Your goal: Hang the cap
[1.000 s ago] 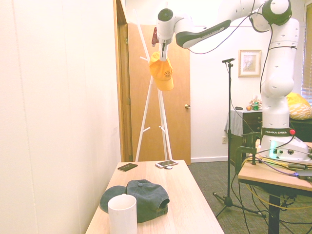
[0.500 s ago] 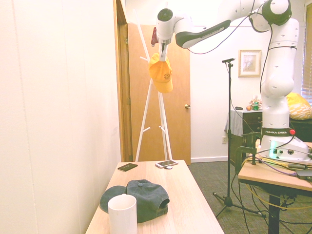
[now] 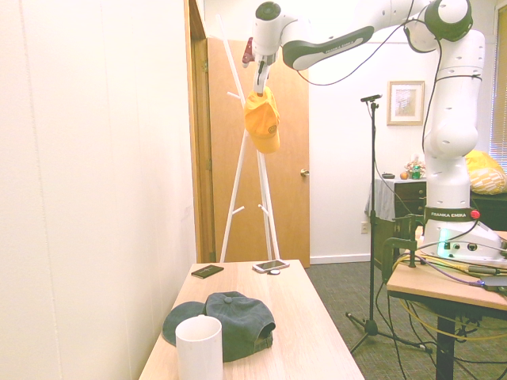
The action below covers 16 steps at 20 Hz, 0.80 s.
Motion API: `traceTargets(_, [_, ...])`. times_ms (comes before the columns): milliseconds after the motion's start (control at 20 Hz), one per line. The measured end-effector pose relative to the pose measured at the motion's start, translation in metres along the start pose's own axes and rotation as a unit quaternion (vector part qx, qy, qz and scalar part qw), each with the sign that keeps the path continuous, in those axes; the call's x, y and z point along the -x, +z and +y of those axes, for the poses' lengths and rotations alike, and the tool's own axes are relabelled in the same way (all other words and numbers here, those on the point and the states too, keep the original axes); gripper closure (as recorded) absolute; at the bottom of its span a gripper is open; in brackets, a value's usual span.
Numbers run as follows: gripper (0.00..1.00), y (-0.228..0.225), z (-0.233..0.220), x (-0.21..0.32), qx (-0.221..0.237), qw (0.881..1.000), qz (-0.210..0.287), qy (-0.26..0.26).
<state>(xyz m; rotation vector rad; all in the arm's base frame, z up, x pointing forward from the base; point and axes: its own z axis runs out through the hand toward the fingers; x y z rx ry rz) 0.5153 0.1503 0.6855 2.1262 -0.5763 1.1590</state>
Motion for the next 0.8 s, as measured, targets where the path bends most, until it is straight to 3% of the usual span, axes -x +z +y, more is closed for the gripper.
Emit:
traceTargets(200, [0.0,-0.02,0.014,-0.033,-0.073,0.994,-0.065,0.046])
traceTargets(400, [0.0,-0.006,0.003,-0.039,-0.148,0.974,-0.158,0.07])
traceTargets(600, [0.0,0.02,-0.018,-0.029,-0.22,0.938,-0.258,0.076])
traceTargets(800, [0.0,0.017,-0.025,-0.025,-0.294,0.89,-0.341,0.068])
